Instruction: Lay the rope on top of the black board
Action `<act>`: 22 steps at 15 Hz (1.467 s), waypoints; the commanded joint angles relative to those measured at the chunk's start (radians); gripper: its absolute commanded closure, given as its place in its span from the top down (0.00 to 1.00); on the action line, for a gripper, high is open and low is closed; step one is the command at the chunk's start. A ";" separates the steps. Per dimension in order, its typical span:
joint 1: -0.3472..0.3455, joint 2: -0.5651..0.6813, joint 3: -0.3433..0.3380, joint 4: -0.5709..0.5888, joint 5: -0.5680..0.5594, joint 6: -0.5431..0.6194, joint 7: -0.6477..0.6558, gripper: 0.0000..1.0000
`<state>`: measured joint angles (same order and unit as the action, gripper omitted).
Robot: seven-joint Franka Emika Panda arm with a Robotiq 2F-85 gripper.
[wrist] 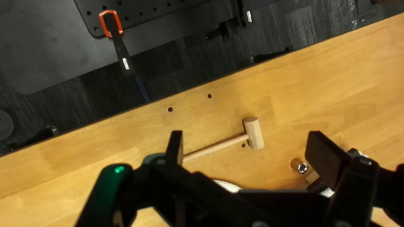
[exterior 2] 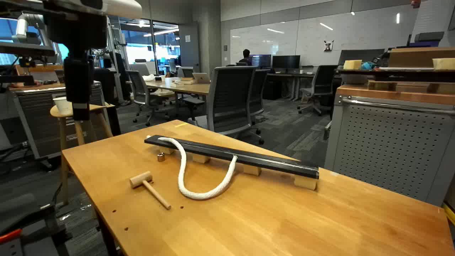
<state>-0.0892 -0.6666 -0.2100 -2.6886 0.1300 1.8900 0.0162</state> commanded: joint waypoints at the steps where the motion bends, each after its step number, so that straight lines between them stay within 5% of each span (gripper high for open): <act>1: -0.025 0.003 0.023 0.003 0.014 -0.003 -0.013 1.00; 14: -0.025 0.001 0.022 0.005 0.014 -0.003 -0.013 1.00; 17: -0.017 0.032 0.036 0.007 0.024 0.086 -0.007 1.00; 22: 0.041 0.211 0.059 0.064 0.082 0.412 -0.027 1.00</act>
<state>-0.0795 -0.5880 -0.1703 -2.6834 0.1567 2.1437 0.0162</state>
